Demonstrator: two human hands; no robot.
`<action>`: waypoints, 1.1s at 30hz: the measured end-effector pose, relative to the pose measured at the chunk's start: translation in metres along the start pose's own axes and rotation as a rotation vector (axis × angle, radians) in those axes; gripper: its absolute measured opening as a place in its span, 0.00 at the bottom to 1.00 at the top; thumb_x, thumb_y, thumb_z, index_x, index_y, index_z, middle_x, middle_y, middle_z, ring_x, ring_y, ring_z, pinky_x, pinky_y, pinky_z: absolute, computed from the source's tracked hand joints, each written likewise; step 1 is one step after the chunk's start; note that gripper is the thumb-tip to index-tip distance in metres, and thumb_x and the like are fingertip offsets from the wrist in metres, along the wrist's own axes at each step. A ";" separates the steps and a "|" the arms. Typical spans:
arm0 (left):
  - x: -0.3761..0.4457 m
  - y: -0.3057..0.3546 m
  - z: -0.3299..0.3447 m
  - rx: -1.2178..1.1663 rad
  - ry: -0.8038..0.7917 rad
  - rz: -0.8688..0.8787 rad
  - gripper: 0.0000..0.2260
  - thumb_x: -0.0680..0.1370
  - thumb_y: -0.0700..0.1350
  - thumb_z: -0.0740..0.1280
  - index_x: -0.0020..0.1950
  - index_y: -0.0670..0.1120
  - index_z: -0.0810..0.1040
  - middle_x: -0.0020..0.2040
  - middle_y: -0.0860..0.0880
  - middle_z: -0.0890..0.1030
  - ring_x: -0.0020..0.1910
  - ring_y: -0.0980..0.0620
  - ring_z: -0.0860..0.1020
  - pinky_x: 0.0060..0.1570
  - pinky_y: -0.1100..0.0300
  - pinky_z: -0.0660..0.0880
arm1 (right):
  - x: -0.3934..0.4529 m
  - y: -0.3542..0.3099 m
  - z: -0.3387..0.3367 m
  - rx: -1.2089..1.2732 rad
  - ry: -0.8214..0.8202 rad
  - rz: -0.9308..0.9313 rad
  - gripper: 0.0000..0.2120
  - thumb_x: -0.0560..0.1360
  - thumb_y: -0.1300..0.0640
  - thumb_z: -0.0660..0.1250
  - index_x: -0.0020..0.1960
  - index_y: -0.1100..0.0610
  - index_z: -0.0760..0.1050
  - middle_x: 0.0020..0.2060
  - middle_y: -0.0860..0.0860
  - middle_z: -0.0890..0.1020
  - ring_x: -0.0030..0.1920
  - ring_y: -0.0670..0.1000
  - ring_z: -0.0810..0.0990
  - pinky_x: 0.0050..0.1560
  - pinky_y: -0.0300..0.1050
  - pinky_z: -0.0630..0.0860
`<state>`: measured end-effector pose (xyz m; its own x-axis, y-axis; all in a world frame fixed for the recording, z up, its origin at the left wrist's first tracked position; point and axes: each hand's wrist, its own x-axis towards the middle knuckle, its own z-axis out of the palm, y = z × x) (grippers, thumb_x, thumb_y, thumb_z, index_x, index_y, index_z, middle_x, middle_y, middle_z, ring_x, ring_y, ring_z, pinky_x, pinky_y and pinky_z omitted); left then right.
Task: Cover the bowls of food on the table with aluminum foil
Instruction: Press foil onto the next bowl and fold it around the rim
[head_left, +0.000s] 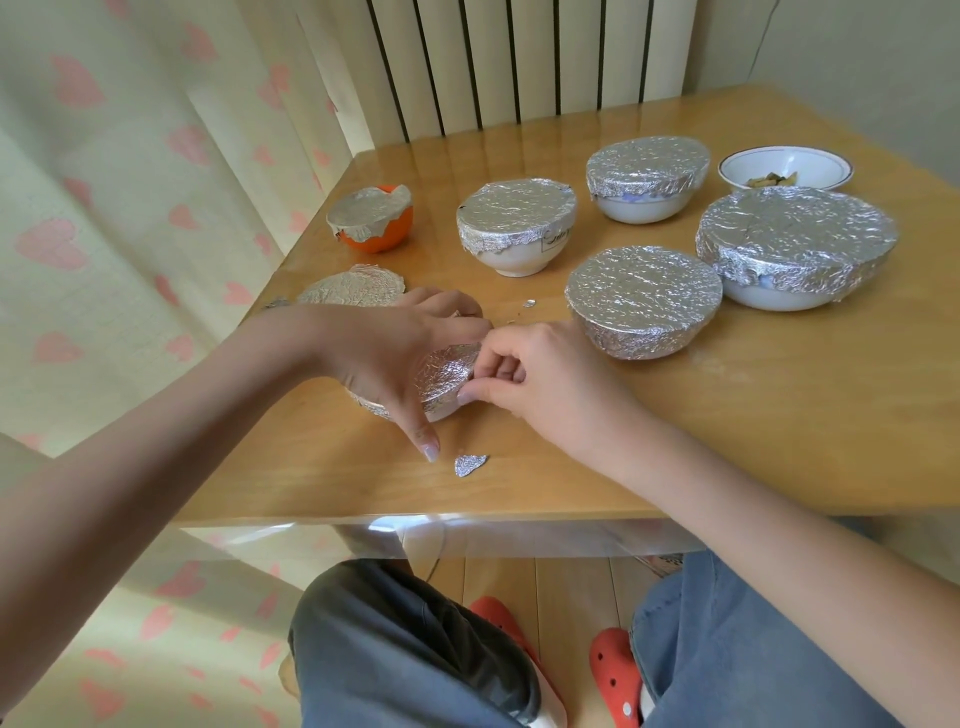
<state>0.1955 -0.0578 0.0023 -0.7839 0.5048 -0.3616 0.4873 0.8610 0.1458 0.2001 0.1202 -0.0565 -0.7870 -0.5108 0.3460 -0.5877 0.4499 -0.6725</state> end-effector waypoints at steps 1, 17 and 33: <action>0.000 0.000 0.000 0.003 0.000 -0.010 0.35 0.58 0.58 0.82 0.58 0.66 0.66 0.65 0.59 0.58 0.67 0.60 0.54 0.68 0.60 0.58 | 0.002 -0.001 -0.002 -0.030 -0.005 0.010 0.11 0.67 0.48 0.76 0.34 0.51 0.76 0.29 0.45 0.77 0.32 0.44 0.74 0.40 0.48 0.75; -0.002 0.002 -0.001 -0.037 -0.013 -0.043 0.36 0.59 0.57 0.82 0.60 0.68 0.66 0.65 0.61 0.57 0.70 0.59 0.52 0.71 0.57 0.57 | 0.012 -0.008 -0.025 -0.560 -0.097 -0.106 0.24 0.68 0.32 0.66 0.30 0.51 0.64 0.29 0.45 0.71 0.41 0.52 0.77 0.37 0.43 0.62; -0.022 0.000 -0.015 0.055 -0.181 -0.303 0.63 0.54 0.66 0.78 0.65 0.77 0.27 0.75 0.60 0.28 0.72 0.53 0.25 0.72 0.37 0.35 | -0.021 -0.006 -0.018 -0.333 -0.052 -0.010 0.16 0.70 0.36 0.66 0.45 0.48 0.76 0.33 0.43 0.74 0.39 0.47 0.74 0.40 0.43 0.72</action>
<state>0.2075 -0.0679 0.0238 -0.8176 0.2040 -0.5385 0.2673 0.9628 -0.0410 0.2163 0.1415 -0.0477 -0.7754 -0.5491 0.3118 -0.6310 0.6550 -0.4157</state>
